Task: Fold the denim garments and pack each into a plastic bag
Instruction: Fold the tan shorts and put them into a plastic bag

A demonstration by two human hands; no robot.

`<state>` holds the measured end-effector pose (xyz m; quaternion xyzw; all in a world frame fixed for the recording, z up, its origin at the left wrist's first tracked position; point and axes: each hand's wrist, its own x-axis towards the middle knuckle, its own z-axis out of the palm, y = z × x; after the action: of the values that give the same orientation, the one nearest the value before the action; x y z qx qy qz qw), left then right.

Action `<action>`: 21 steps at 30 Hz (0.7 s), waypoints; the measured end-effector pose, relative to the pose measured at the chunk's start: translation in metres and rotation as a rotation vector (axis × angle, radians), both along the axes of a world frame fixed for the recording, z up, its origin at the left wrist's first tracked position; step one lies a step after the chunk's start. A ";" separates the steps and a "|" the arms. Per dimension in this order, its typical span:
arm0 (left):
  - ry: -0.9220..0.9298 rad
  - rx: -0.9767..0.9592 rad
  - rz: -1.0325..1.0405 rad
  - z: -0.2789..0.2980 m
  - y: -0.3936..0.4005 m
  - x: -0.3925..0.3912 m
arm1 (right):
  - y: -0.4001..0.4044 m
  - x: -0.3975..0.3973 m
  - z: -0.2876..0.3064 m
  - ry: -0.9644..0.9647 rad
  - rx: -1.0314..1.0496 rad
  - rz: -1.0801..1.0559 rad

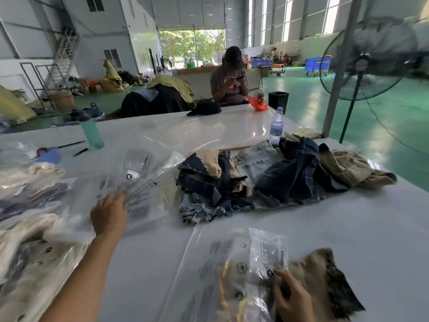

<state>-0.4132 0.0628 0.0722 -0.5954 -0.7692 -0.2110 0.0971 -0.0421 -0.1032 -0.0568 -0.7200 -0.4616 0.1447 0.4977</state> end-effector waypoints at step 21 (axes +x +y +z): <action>-0.823 -0.295 -0.056 -0.091 -0.153 0.102 | 0.005 0.025 0.023 0.591 -0.141 0.330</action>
<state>-0.3110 -0.0904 -0.0191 -0.4899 -0.7492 -0.3210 -0.3092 -0.0166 -0.0979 -0.0341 -0.5951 -0.3965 0.4571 0.5289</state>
